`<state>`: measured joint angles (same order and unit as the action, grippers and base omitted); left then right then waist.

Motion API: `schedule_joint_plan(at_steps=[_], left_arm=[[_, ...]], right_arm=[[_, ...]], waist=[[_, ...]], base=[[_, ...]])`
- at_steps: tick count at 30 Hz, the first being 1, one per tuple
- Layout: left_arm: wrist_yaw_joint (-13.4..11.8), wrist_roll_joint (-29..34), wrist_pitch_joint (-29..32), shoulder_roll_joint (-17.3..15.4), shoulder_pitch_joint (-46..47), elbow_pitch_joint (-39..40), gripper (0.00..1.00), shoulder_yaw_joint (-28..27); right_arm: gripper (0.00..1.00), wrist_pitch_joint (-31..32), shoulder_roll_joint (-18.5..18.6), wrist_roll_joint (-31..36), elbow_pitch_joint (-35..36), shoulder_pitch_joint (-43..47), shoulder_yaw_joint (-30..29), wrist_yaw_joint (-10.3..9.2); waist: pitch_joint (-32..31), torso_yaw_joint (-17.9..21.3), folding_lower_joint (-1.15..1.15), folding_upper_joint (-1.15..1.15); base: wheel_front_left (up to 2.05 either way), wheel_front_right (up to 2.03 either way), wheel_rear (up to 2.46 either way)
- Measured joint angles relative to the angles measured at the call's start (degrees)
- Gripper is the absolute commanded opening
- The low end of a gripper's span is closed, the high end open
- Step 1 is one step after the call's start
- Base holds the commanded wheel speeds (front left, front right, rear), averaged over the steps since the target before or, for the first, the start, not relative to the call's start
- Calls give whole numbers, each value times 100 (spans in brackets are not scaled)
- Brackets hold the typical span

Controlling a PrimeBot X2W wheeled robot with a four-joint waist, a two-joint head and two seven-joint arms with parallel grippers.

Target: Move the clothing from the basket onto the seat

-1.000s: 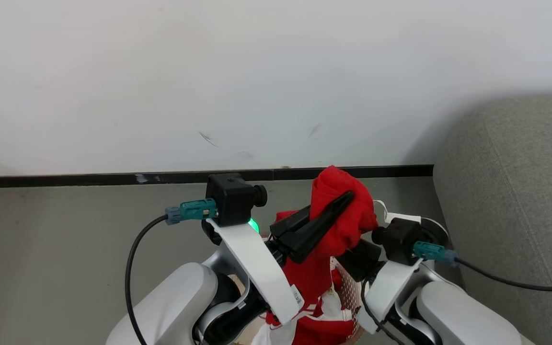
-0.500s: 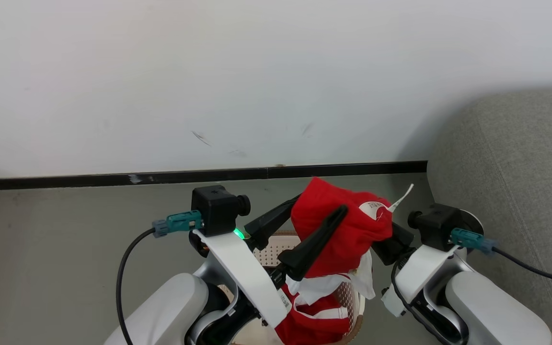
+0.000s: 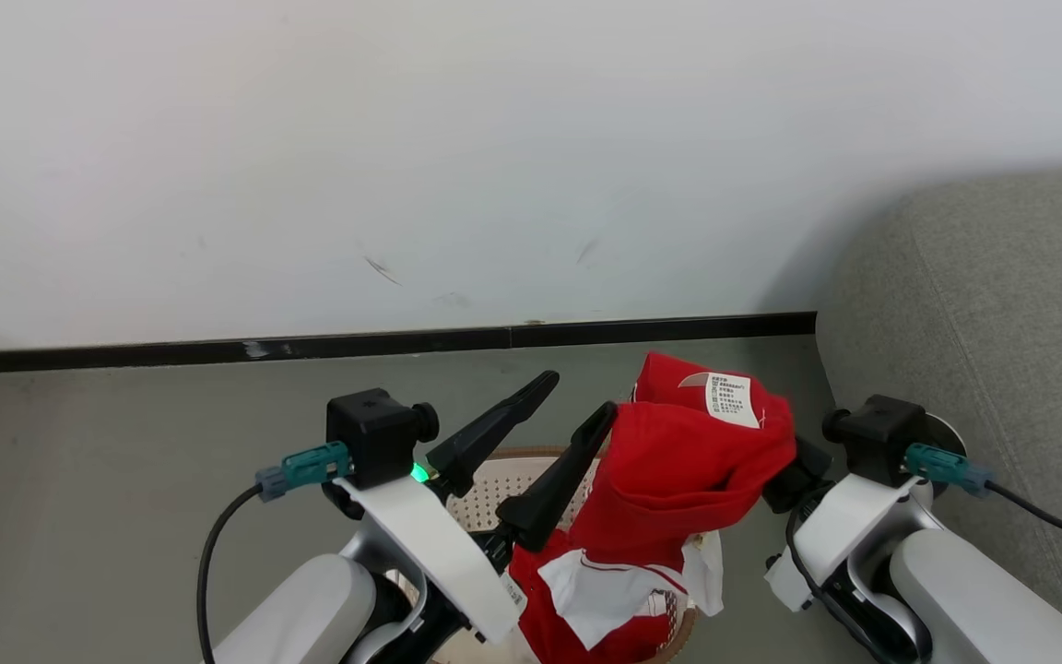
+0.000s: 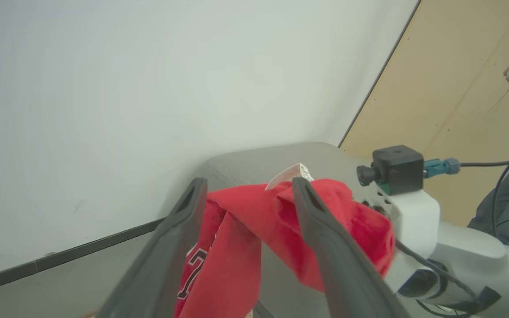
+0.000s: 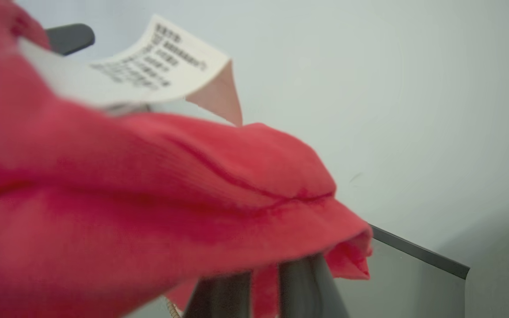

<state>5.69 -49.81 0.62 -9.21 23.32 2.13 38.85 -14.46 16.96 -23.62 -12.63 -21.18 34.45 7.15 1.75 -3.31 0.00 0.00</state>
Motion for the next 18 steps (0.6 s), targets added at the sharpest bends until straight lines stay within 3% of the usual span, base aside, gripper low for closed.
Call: schedule_joint_plan(at_steps=[18], left_arm=[[-4, 108, -321, -201, -526, -78, 100, 58]], right_arm=[[0, 1, 166, 0, 80, 361, -183, 0]], waist=[[-165, 165, 0, 0]], base=[[0, 0, 0]])
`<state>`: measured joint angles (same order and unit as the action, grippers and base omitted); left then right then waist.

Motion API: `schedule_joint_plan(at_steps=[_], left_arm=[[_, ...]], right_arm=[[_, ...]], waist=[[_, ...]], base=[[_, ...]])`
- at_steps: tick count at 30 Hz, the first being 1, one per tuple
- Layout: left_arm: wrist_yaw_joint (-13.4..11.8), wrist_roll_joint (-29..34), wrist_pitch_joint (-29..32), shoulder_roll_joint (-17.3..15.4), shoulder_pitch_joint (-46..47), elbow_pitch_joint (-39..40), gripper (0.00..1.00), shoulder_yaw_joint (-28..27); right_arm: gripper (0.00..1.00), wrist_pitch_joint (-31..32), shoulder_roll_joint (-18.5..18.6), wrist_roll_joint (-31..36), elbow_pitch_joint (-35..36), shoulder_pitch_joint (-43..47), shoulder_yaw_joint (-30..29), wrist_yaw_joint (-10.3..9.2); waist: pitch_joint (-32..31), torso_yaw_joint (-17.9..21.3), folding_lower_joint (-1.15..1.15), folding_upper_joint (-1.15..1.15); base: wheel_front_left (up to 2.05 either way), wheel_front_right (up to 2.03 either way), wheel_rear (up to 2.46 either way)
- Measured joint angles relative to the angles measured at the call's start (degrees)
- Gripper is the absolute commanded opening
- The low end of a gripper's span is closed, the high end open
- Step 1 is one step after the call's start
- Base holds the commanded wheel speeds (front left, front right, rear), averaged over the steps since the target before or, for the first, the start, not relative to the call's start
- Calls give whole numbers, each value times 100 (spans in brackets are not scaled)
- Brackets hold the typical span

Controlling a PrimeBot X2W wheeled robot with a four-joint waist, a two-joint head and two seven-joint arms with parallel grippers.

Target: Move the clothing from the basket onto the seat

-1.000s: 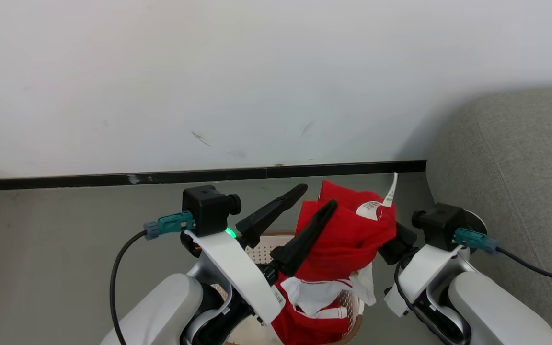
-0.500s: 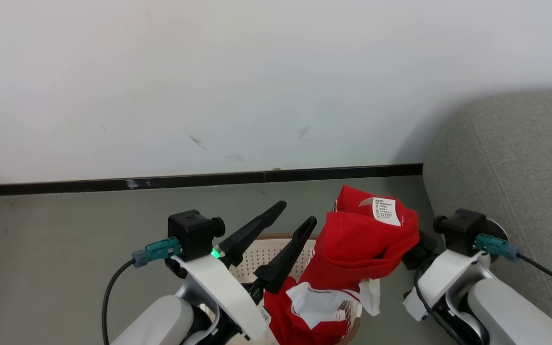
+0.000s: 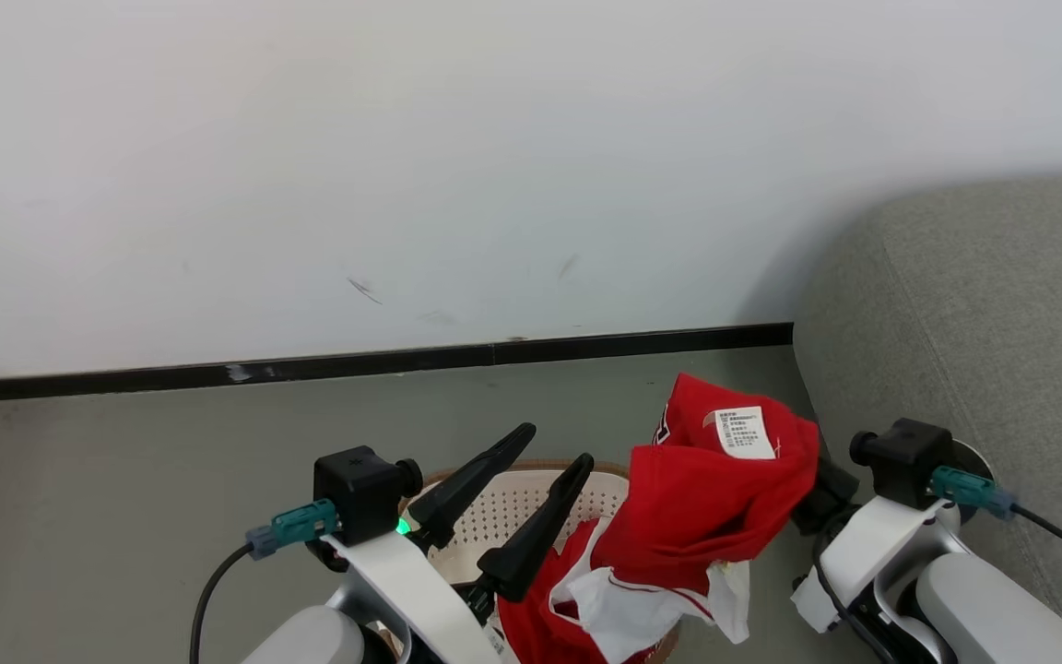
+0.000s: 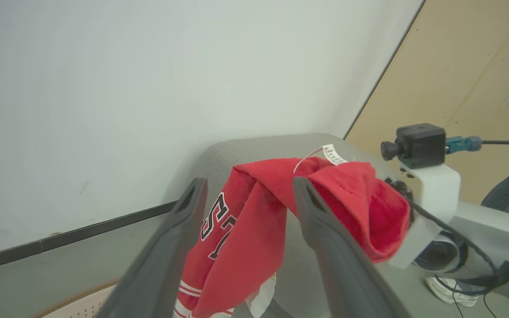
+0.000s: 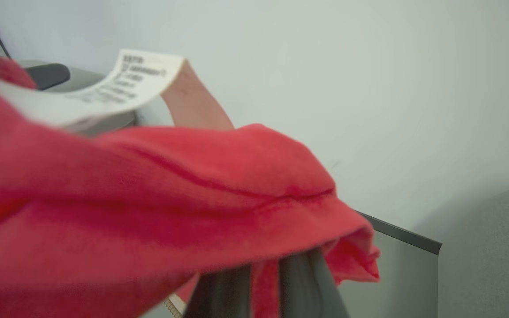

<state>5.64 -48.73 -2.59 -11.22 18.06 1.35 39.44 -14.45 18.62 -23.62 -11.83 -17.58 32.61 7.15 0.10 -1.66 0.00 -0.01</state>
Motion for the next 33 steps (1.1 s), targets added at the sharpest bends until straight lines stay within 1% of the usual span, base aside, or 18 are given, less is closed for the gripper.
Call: schedule_joint_plan(at_steps=[3, 7, 17, 27, 31, 33], left_arm=[[1, 141, -12, -26, 0, 70, 100, -2], [1, 245, -182, -43, 1, 134, 100, -33], [7, 408, -394, -99, 1, 170, 100, 21], [32, 491, -593, -111, -96, 279, 100, 144], [63, 491, -655, -114, -114, 296, 100, 205], [64, 491, -708, -122, -114, 297, 100, 225]], right_arm=[[0, 0, 89, 5, 21, 0, -102, 0], [0, 0, 172, 20, 51, 0, -272, 0], [0, 0, 185, 152, 204, 22, -453, 0], [0, -1, 235, 194, 270, 226, -601, 0], [0, -1, 260, 196, 300, 264, -655, 0], [0, 0, 280, 198, 314, 369, -755, 0]], waist=[[32, 47, 0, 0], [76, 129, 0, 0], [82, 365, 0, 0], [29, 636, 0, 0], [7, 759, 0, 0], [-11, 892, 0, 0]], base=[[0, 0, 0], [0, 0, 0], [0, 0, 0], [0, 0, 0], [0, 0, 0], [0, 0, 0]])
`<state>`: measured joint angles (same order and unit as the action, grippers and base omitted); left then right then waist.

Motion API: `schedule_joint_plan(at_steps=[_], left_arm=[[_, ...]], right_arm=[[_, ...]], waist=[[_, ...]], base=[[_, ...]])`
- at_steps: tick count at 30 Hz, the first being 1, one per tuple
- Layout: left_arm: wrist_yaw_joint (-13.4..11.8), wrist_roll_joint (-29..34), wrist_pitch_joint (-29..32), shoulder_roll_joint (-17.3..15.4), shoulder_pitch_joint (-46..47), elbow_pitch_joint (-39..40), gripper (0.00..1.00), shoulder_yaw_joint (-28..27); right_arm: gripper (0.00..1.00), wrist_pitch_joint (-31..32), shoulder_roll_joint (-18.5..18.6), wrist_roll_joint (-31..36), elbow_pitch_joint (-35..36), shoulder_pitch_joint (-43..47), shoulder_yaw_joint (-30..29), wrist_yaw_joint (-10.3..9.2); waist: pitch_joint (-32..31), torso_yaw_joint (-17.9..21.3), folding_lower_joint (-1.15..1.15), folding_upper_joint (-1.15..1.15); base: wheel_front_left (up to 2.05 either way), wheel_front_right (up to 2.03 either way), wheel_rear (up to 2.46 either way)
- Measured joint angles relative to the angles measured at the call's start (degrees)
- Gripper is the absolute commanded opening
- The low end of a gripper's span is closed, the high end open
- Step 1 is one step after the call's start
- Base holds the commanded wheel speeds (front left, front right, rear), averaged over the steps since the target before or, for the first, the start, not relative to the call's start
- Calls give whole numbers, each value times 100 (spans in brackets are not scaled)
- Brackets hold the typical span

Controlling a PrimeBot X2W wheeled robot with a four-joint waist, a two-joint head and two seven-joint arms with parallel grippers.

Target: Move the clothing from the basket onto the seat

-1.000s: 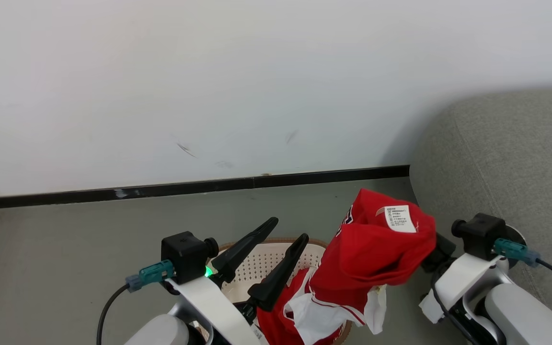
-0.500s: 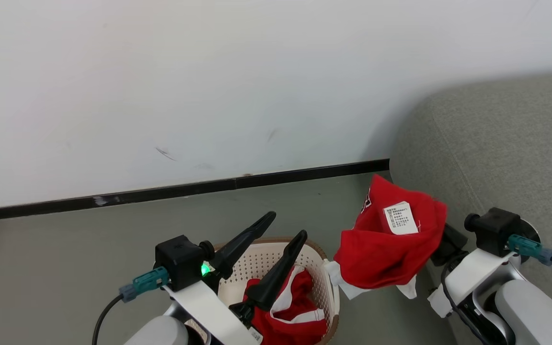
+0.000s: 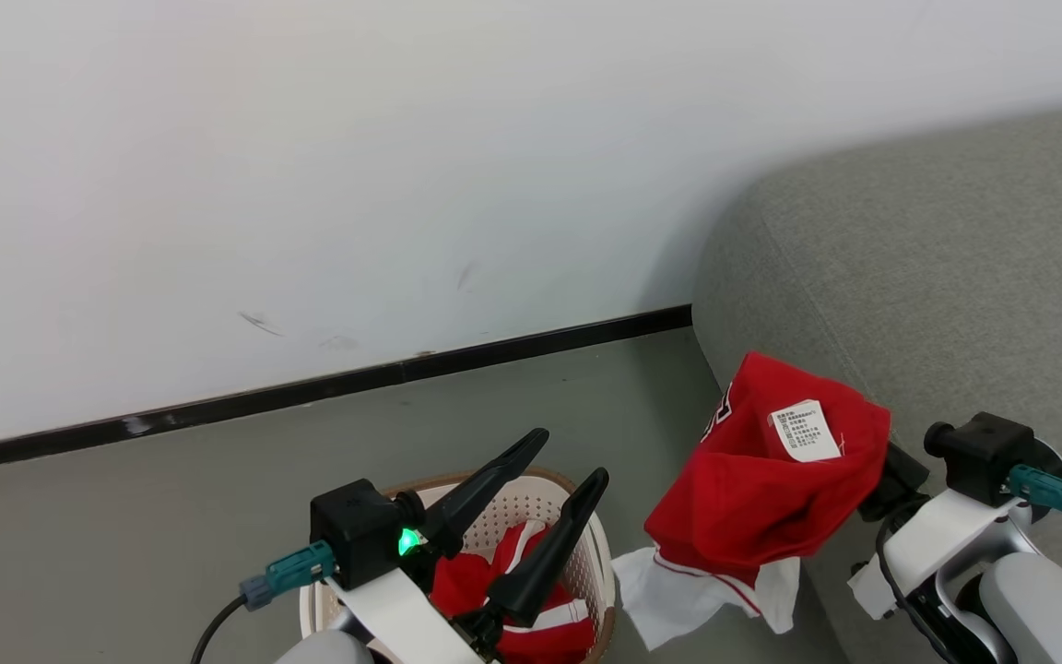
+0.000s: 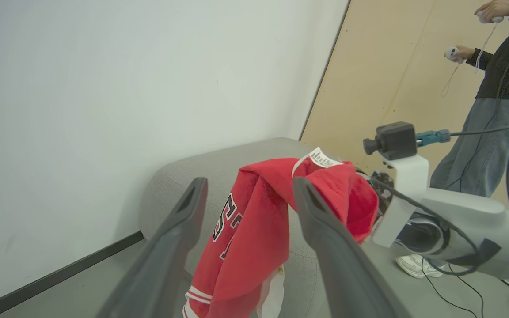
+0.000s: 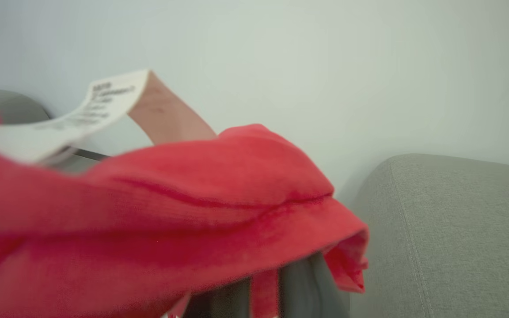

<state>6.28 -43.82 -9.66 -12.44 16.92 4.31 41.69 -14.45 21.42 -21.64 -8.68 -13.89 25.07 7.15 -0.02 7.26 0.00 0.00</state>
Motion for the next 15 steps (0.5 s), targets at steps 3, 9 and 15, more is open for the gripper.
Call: schedule_joint_plan(at_steps=[3, 9, 15], left_arm=[[1, -1, -1, -12, 0, 0, 100, 16], [26, -29, -57, -23, -3, 2, 100, 3], [26, -60, -58, -26, -93, 36, 100, -2]], right_arm=[[0, 0, 5, 4, 38, 15, -88, 0], [0, 0, 55, 9, 49, 133, -230, 0], [0, -1, 103, 12, 87, 210, -248, 0]], waist=[[-12, 103, 0, 0], [-30, 318, 0, 0], [-18, 534, 0, 0]], base=[[0, 0, 0], [0, 0, 0], [0, 0, 0]])
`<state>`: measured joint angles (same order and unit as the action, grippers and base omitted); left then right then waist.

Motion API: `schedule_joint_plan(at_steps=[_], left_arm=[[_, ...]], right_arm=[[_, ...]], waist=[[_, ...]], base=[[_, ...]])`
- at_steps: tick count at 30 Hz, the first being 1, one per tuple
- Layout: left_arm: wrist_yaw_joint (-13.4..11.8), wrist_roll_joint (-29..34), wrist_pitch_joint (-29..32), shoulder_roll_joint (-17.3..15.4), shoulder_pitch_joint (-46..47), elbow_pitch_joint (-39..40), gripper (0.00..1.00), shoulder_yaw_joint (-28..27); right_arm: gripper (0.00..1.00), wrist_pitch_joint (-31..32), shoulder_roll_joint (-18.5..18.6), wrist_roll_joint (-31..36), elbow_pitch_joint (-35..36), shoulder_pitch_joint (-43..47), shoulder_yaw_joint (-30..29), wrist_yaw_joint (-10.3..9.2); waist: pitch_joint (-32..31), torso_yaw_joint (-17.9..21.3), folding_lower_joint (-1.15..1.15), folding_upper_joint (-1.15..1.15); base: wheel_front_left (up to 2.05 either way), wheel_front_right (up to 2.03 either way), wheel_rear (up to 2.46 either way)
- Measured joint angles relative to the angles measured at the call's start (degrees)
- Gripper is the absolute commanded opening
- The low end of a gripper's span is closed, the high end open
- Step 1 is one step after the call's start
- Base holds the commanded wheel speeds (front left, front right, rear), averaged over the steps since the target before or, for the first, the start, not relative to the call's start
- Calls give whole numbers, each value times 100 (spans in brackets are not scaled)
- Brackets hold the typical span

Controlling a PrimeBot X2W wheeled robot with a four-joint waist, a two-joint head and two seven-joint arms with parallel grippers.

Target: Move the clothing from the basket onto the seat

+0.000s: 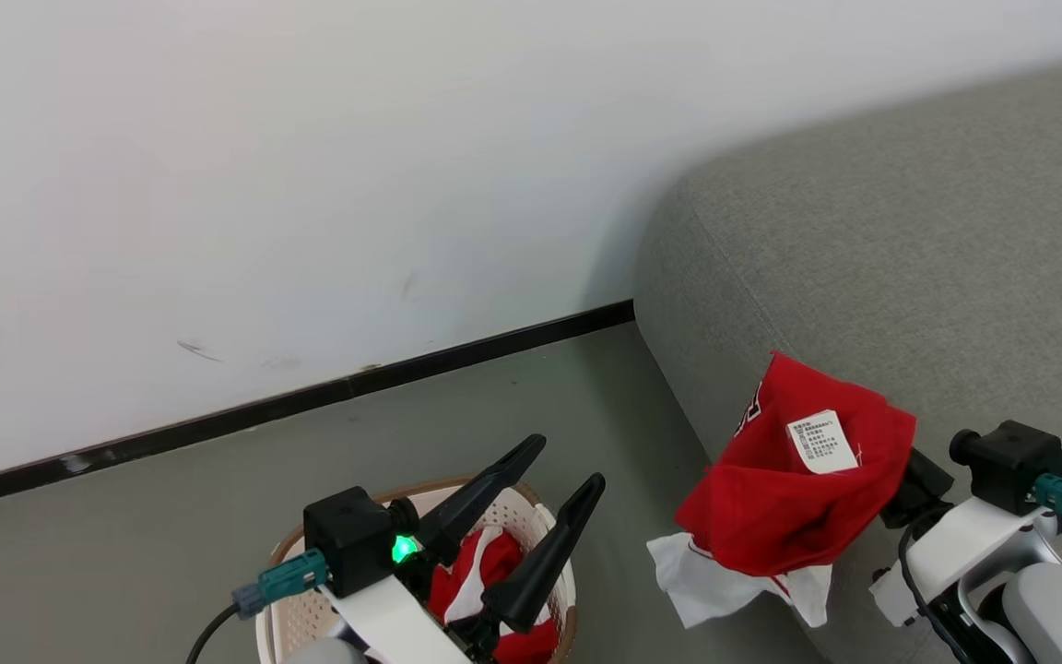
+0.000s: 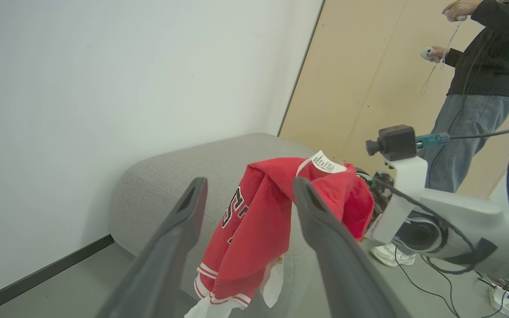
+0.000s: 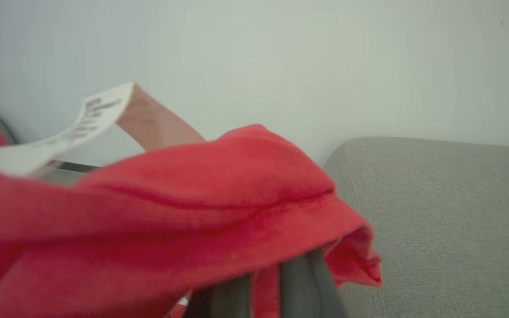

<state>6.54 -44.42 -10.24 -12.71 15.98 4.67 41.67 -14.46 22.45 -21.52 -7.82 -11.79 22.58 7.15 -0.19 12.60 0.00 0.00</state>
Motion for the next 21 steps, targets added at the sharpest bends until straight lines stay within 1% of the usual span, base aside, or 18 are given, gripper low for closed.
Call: schedule_joint_plan(at_steps=[10, 21], left_arm=[[-1, 64, 2, -108, 41, 208, 100, -96], [-35, 224, 9, -290, 235, 454, 100, -227]], right_arm=[[0, 0, 76, -30, 154, -15, -46, 0], [0, 1, 174, -53, 281, -209, -341, 0]], waist=[[158, 291, 0, 0], [434, 468, 0, 0]], base=[[0, 0, 0], [0, 0, 0]])
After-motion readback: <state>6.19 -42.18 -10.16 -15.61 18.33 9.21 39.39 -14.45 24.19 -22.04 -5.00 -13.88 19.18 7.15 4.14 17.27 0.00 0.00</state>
